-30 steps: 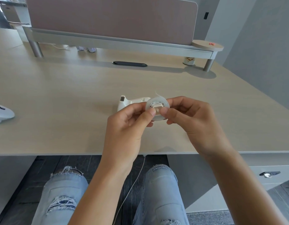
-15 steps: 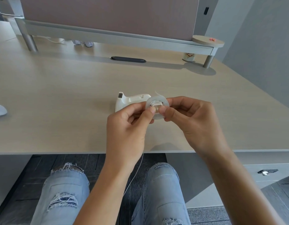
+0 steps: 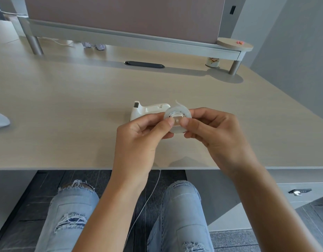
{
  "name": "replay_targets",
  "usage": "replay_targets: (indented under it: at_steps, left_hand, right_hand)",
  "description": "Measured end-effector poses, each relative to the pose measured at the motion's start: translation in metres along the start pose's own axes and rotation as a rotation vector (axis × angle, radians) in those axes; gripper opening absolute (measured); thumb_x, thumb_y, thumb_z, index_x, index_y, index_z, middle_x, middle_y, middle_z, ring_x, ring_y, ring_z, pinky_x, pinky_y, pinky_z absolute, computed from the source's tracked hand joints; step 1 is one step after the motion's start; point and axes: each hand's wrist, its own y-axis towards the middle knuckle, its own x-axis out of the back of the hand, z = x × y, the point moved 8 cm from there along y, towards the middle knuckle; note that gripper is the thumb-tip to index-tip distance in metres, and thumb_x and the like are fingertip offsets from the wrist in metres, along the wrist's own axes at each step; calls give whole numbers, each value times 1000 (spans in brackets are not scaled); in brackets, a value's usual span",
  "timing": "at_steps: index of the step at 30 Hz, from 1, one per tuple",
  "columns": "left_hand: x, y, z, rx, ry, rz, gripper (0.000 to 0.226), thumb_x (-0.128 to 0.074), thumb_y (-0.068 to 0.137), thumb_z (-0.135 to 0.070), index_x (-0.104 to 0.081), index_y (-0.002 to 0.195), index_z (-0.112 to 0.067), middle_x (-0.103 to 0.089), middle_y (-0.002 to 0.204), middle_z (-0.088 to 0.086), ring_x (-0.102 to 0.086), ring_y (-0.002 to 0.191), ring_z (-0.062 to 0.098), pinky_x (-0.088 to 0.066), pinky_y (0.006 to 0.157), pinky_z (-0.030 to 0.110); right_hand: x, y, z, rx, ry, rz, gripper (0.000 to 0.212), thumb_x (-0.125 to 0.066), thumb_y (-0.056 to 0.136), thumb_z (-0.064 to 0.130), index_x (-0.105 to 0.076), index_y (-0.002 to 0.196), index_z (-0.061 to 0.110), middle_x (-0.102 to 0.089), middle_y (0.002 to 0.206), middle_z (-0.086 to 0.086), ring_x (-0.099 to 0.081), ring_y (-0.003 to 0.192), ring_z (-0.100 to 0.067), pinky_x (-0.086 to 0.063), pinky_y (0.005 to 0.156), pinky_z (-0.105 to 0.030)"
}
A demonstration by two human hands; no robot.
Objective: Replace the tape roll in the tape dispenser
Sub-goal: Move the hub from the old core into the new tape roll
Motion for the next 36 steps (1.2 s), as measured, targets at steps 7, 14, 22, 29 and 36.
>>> replay_targets:
  at_steps: [7,14,22,29,36]
  left_hand:
    - [-1,1,3,77,-118,107,20,-80,70,-21,-84,87,-10,-82,92,12,-71,84,23,-58,80,32]
    - [-4,0,6,113,-180,131,12,-80,69,-17,-84,79,-10,-81,85,10,-67,81,22,-58,74,26]
    - [2,0,8,60,-102,60,21,-82,69,-23,-85,86,-11,-82,90,15,-69,79,23,-57,79,33]
    - [2,2,11,72,-110,68,24,-81,71,-21,-84,91,-9,-82,94,17,-69,81,24,-57,77,31]
    - [2,-1,4,5,80,-39,12,-78,87,-11,-84,98,-14,-84,86,2,-74,73,12,-59,81,28]
  right_hand:
    - [-3,0,1,-42,64,76,26,-87,61,37,-86,80,19,-82,85,-5,-70,76,-19,-57,73,-26]
    - [-2,-1,-2,-52,83,65,25,-87,59,35,-86,77,18,-81,80,-5,-70,72,-18,-58,69,-25]
    - [0,1,0,6,36,36,24,-86,61,37,-86,77,19,-82,81,-4,-71,68,-14,-58,70,-26]
    - [4,4,-6,10,27,33,29,-88,59,38,-85,79,16,-83,84,-6,-71,72,-17,-58,71,-27]
    - [8,9,-2,62,-102,-13,20,-84,81,14,-81,100,7,-81,85,-8,-67,67,-10,-57,72,-22]
